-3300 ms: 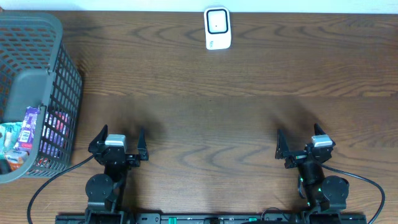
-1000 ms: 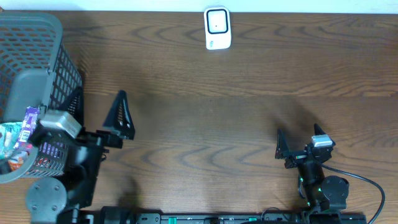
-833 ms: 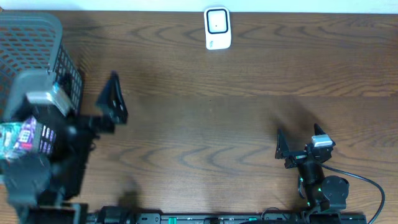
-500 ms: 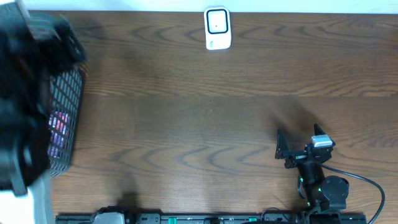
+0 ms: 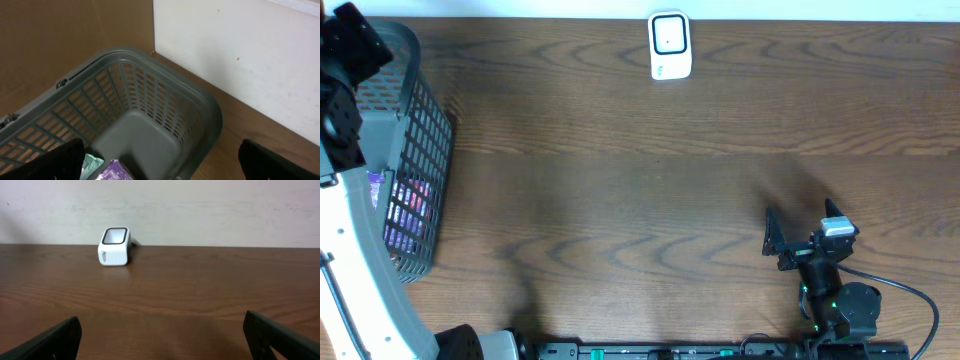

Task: Scan the item barcode
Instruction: 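Move the left gripper over the grey basket and reach inside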

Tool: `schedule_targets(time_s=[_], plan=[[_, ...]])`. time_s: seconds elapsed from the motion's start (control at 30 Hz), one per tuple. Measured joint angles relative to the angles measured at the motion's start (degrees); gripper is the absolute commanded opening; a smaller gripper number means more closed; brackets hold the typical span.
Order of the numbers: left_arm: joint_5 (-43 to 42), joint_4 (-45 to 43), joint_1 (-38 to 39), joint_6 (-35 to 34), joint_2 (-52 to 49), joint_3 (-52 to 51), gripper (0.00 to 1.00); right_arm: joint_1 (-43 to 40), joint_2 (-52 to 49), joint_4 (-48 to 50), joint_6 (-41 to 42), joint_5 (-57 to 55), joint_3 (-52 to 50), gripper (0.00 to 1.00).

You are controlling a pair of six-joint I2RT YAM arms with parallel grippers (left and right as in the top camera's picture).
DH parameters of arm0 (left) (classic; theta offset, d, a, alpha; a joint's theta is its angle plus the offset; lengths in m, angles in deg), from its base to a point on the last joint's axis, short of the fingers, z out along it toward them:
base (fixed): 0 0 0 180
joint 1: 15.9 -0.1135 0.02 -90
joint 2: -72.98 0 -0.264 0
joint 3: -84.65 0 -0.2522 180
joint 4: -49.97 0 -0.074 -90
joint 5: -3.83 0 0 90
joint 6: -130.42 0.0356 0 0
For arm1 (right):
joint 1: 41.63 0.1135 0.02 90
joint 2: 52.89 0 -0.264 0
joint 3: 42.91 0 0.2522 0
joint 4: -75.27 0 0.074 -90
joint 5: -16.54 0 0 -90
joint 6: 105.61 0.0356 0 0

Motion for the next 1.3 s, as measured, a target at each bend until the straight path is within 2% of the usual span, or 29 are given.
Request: schedule_targets(time_s=[0.6, 0.8, 1.2, 1.23, 1.3], plan=[[-0.42, -1.57, -4.35, -0.04, -1.77, 0.02, 0.99, 0.0, 0.0, 0.0, 0.0, 0.0, 0.0, 0.99], [-0.44, -1.31, -4.37, -0.09, -3.1, 0.02, 0.94, 0.0, 0.0, 0.0, 0.0, 0.0, 0.0, 0.99], [0.7, 0.66, -5.29, -0.24, -9.14, 0.02, 0.95, 0.0, 0.0, 0.0, 0.0, 0.0, 0.0, 0.99], [0.83, 1.11, -5.75, -0.22, -9.6, 0.02, 0.99, 0.0, 0.0, 0.0, 0.0, 0.0, 0.0, 0.99], [1.16, 2.56, -6.99, -0.39, -10.54, 0.02, 0.98, 0.0, 0.0, 0.0, 0.0, -0.02, 0.0, 0.99]])
